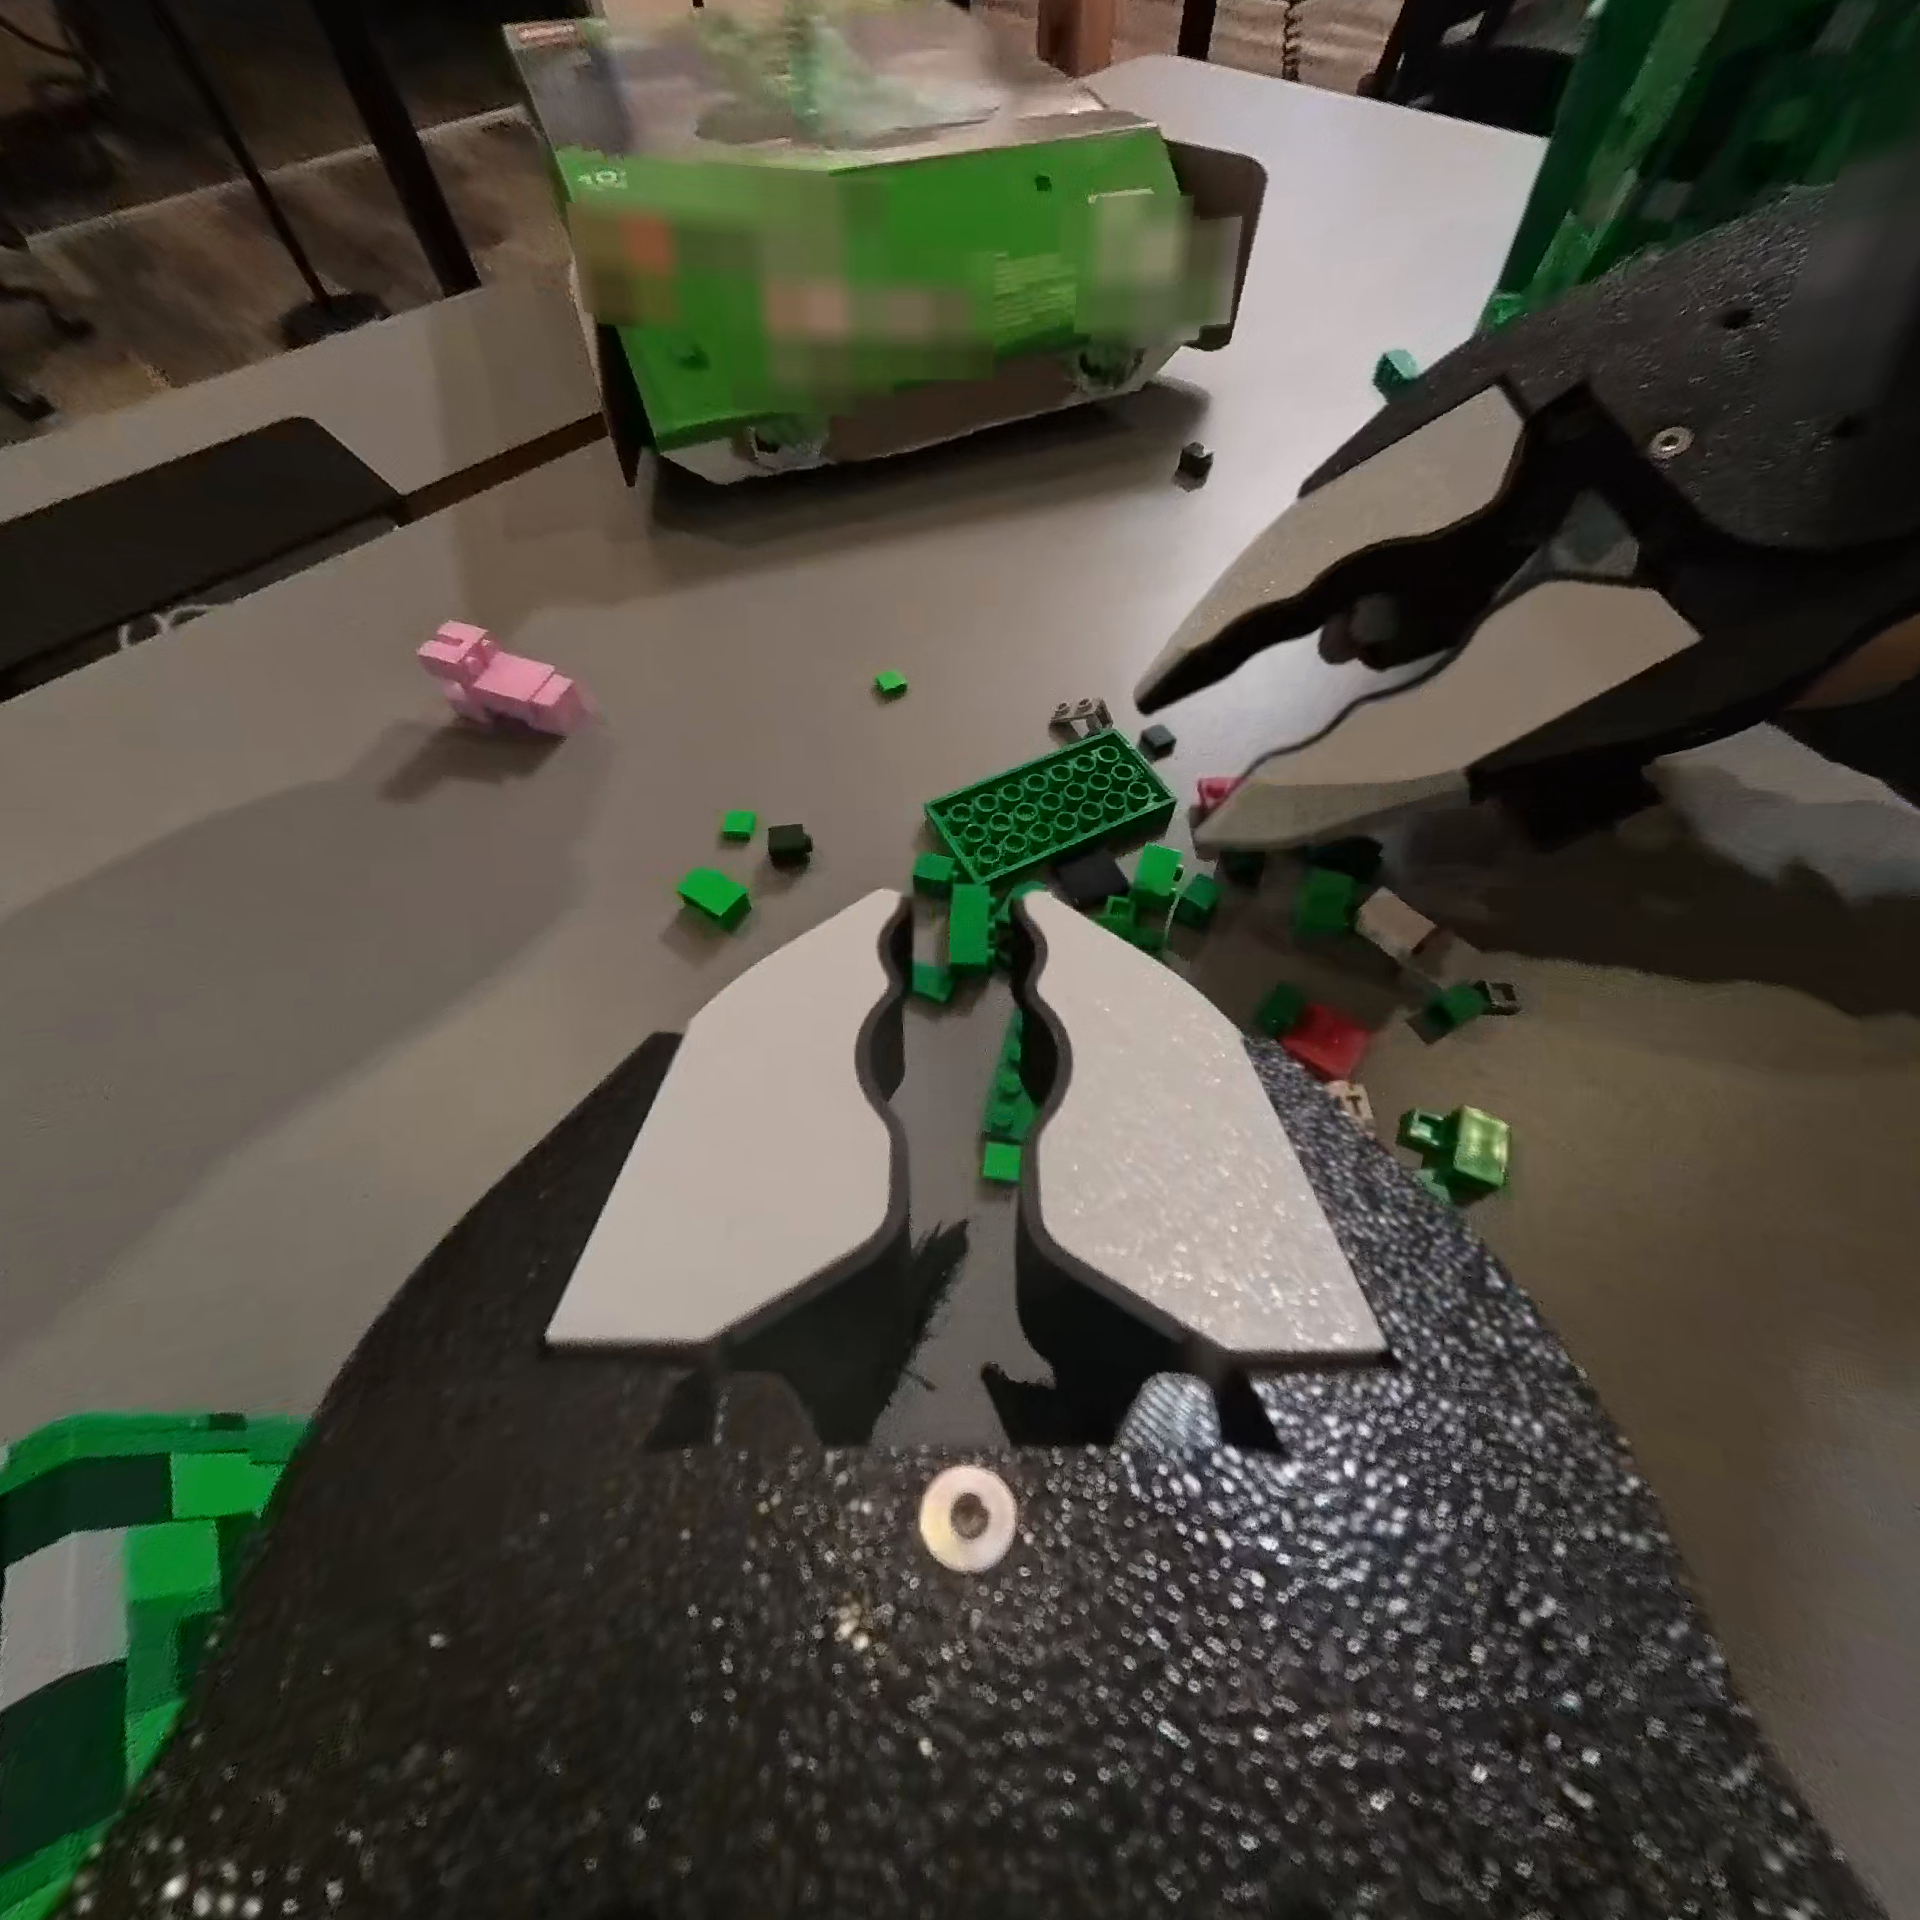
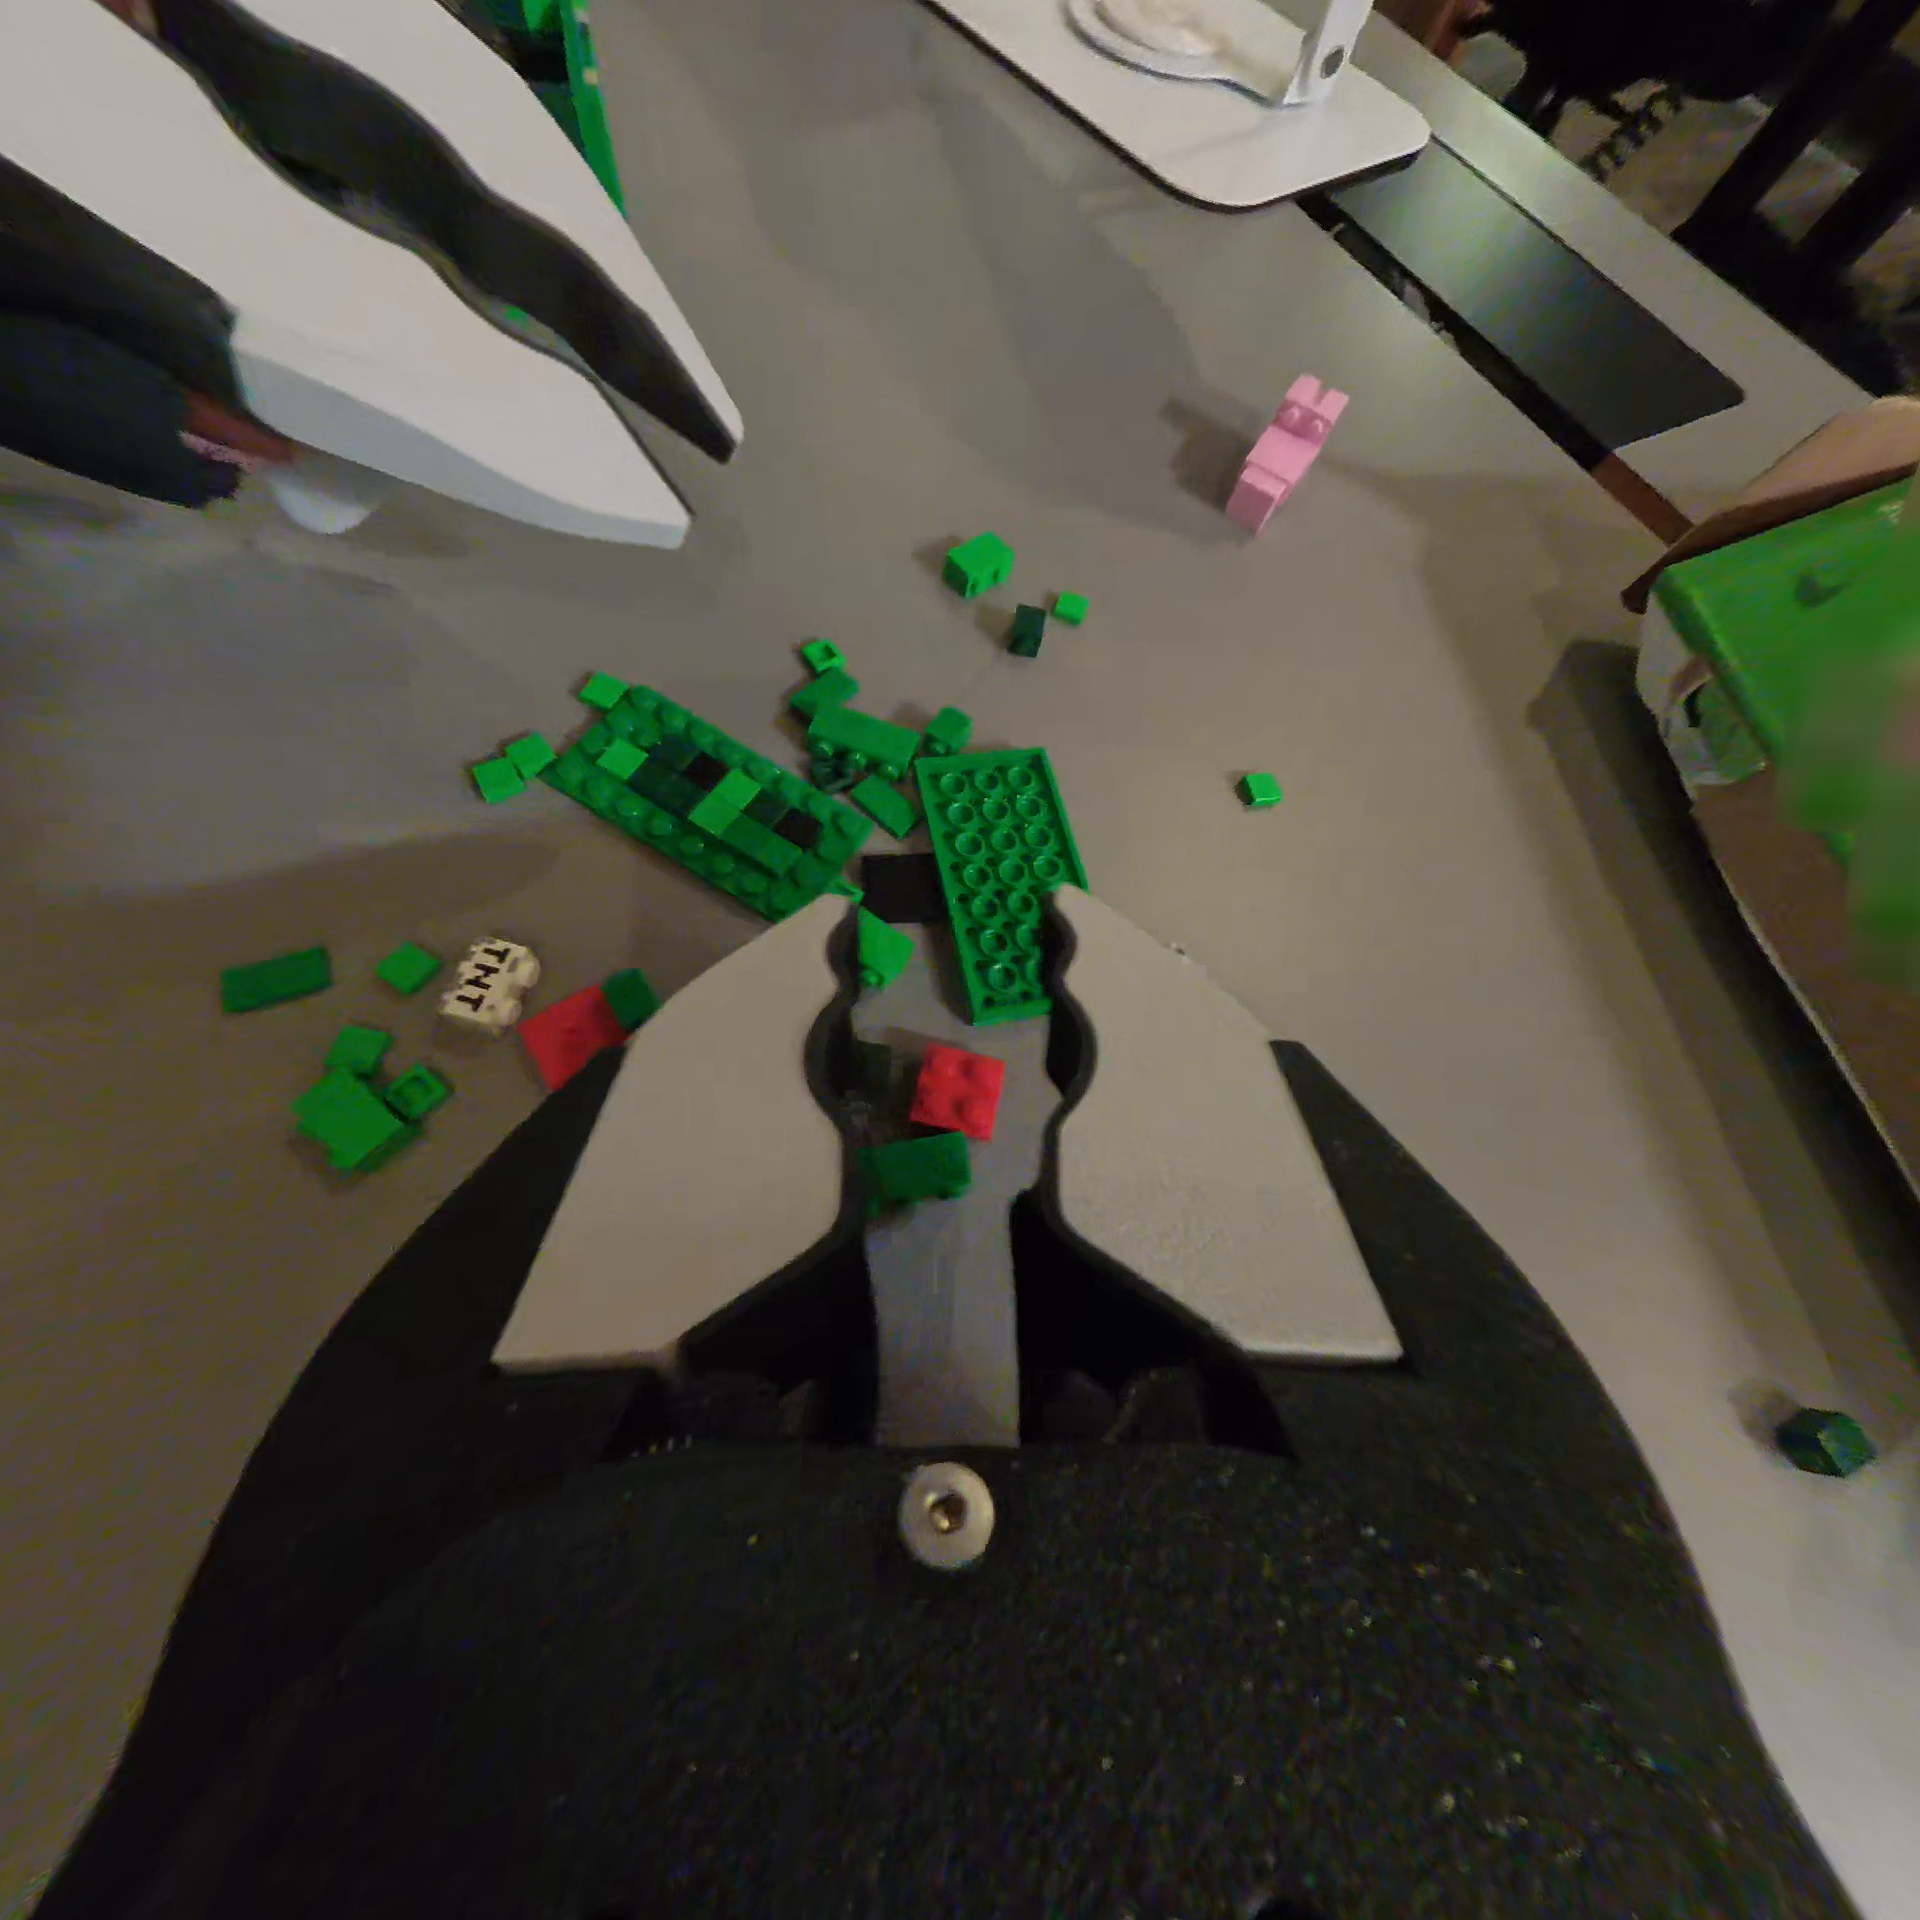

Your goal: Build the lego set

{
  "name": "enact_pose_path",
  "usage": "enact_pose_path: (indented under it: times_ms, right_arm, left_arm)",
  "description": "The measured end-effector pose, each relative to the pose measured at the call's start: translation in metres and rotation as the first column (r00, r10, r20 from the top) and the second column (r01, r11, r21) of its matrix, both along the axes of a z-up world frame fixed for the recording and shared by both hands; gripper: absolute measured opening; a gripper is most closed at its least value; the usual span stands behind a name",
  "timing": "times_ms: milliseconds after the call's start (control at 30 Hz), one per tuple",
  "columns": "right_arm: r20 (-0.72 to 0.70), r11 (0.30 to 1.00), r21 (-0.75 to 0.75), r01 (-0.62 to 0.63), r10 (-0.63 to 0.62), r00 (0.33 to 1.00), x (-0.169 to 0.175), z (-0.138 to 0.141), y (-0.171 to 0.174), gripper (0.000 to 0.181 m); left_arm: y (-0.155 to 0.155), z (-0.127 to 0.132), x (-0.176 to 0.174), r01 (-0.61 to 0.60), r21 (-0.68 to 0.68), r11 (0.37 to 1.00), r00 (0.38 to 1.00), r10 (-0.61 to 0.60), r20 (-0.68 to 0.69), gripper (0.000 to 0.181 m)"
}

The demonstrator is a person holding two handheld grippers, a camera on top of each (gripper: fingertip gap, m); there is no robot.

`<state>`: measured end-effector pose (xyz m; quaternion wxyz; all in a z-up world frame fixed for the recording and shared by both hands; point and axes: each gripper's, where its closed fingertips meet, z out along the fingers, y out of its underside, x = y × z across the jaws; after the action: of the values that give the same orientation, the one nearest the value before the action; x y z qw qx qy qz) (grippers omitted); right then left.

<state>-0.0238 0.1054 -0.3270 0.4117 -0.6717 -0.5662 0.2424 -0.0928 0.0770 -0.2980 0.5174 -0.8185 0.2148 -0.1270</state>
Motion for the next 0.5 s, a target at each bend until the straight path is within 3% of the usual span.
enact_pose_path:
  times_ms: [100,167,367,433,500]
  right_arm:
    - [0.029,0.999,-0.046,-0.019,0.020,0.999,-0.001,-0.009,-0.004,0.057]
    - [0.026,0.998,-0.054,-0.033,0.035,0.999,-0.002,-0.012,-0.006,0.061]
    - [-0.039,0.993,-0.070,-0.091,0.088,0.995,-0.005,-0.001,-0.016,0.054]
    - [-0.060,0.990,-0.076,-0.116,0.112,0.992,-0.003,0.003,-0.019,0.042]
    - [-0.061,0.986,-0.094,-0.141,0.135,0.989,0.000,0.002,-0.022,0.039]
  left_arm:
    - [-0.003,0.004,-0.003,-0.009,0.014,1.000,0.998,0.008,0.057,0.023]
    - [-0.007,0.005,0.002,-0.004,0.018,1.000,0.995,0.002,0.105,0.030]
    - [-0.022,-0.001,0.017,0.022,0.024,0.999,0.998,-0.024,0.063,0.065]
    - [-0.025,-0.003,0.018,0.032,0.023,0.999,0.999,-0.033,0.021,0.095]
    - [-0.032,-0.010,0.021,0.080,0.017,0.997,0.996,-0.079,-0.035,0.096]
